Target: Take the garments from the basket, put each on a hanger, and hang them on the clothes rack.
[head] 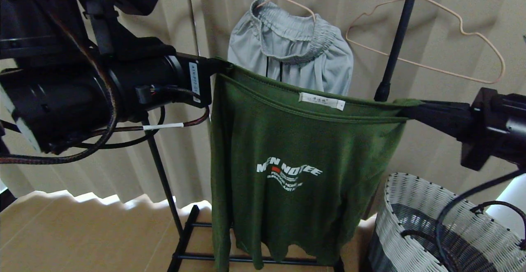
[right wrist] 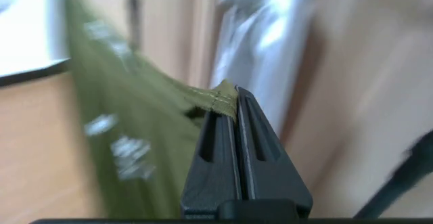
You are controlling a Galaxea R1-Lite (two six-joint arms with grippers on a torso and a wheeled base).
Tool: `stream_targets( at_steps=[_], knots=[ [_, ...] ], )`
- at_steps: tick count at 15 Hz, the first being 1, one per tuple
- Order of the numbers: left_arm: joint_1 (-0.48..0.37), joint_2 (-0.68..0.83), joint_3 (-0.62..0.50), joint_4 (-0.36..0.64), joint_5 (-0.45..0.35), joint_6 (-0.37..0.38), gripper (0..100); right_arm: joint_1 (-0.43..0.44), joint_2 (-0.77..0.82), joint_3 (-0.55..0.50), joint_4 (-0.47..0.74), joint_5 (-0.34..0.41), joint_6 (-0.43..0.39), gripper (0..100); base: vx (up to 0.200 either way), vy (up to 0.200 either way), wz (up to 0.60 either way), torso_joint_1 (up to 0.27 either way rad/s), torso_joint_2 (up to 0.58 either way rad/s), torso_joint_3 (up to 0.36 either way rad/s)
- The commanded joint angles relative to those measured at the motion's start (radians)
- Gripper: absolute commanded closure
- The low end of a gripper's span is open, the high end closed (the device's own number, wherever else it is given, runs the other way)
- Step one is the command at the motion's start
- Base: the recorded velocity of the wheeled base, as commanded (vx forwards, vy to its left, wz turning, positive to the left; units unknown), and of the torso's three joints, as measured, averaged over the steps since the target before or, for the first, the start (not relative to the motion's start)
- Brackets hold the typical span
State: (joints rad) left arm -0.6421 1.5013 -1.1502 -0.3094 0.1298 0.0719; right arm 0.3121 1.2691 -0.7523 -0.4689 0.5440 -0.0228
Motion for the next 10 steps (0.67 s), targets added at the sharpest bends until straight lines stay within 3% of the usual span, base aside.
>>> stream_targets(
  at_steps=[1,8,10],
  knots=[
    [-0.002,0.034,-0.008,0.001,-0.001,0.000,100,0.002,-0.137,0.010,0.089,0.096,0.000,100,0.000,0.000,0.00,0.000,0.00,0.000],
    [-0.002,-0.026,0.014,0.052,-0.001,-0.001,100,-0.042,-0.108,0.034,0.069,0.102,-0.017,100,0.000,0.000,0.00,0.000,0.00,0.000],
    [-0.004,-0.096,0.012,0.174,-0.064,-0.004,100,-0.080,-0.060,0.025,0.044,0.102,-0.017,100,0.000,0.000,0.00,0.000,0.00,0.000]
  ],
)
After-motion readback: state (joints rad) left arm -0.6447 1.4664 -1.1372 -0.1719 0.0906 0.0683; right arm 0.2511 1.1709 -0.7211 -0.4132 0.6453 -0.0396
